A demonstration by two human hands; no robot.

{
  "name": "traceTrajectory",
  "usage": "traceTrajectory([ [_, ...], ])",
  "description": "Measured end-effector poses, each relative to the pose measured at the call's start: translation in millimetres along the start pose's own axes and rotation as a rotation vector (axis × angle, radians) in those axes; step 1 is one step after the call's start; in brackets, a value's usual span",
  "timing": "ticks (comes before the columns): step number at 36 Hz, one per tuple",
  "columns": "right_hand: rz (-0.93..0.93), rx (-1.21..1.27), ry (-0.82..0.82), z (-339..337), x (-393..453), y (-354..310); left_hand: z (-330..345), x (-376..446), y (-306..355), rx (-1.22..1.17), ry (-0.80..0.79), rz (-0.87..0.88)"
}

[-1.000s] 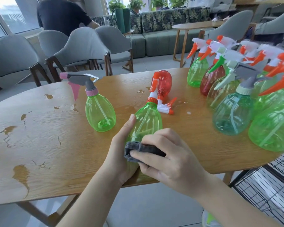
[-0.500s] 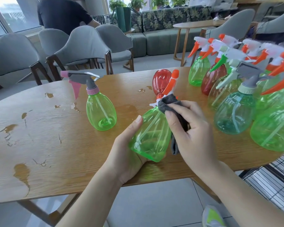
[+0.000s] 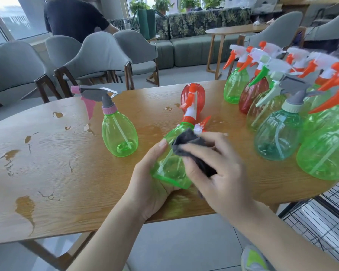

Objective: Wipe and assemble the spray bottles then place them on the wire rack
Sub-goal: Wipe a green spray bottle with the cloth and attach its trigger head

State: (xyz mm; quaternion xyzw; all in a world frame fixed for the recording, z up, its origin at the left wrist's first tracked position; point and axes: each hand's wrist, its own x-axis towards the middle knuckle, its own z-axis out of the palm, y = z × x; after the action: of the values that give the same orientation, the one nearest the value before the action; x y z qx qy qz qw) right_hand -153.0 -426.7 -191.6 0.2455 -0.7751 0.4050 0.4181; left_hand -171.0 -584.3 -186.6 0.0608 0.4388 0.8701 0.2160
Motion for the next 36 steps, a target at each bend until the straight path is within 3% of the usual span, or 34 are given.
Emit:
traceTrajectory([
  [6,-0.326,-0.13,-0.115,8.8,-15.7,-3.1,0.0,-3.9,4.1,-0.151,-0.047,-0.082],
  [11,-0.412,-0.187,-0.143,2.4,-9.9,3.5,-1.8,-1.7,3.4,-0.125,-0.048,-0.089],
  [14,-0.328,-0.161,-0.077,-1.6,-3.1,7.3,-1.2,1.2,2.9,-0.093,-0.076,-0.037],
  [21,0.072,-0.03,0.092,-12.0,17.8,17.8,-0.7,1.8,1.7,-0.002,-0.131,-0.022],
  [29,-0.041,0.001,0.034,-6.3,7.7,8.1,-0.4,-0.7,2.0,0.008,-0.086,0.014],
  [36,0.06,-0.037,0.052,-6.8,9.2,13.0,2.8,2.1,1.5,0.097,-0.004,-0.012],
])
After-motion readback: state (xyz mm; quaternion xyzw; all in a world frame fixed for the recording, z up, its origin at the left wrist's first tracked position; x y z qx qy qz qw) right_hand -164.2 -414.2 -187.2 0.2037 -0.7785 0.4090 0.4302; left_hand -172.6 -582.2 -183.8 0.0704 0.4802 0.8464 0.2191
